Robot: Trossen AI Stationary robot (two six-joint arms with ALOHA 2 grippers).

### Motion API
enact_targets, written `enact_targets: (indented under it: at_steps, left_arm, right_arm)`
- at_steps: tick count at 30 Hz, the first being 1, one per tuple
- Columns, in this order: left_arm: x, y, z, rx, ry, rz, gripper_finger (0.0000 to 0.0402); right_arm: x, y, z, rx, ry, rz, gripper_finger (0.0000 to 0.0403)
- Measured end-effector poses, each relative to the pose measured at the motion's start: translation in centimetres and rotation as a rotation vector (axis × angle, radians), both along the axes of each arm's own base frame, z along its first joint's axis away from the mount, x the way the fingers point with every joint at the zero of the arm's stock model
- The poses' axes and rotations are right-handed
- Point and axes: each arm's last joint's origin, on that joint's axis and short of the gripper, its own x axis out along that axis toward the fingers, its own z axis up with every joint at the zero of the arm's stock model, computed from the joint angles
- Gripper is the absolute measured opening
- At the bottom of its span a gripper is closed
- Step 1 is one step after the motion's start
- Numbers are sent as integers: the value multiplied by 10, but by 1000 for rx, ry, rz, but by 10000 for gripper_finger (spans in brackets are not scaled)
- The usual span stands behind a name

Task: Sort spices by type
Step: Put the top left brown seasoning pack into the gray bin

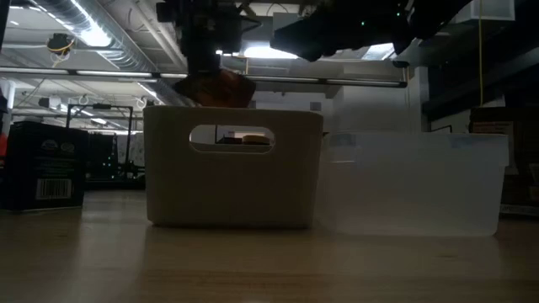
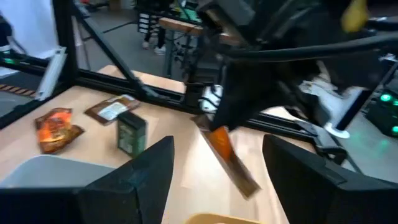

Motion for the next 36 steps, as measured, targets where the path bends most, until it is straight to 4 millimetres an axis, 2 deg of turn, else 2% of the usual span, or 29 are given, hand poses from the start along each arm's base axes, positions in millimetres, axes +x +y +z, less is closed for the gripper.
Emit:
enact_targets:
  at_steps: [15,26,30,36]
  left_arm:
    - [38,-44,12,-19,-181,-11,3]
    - [52,-77,17,-14,-253,-62,4]
    - [54,-87,18,-2,-259,-78,5]
    - [55,-94,17,39,-268,-111,11]
  right_arm:
    - [4,34,-4,-14,46,14,246]
    - [2,54,-14,-35,145,-13,243]
    - [1,63,-15,-37,155,13,214]
    - [1,72,-15,-39,155,43,120]
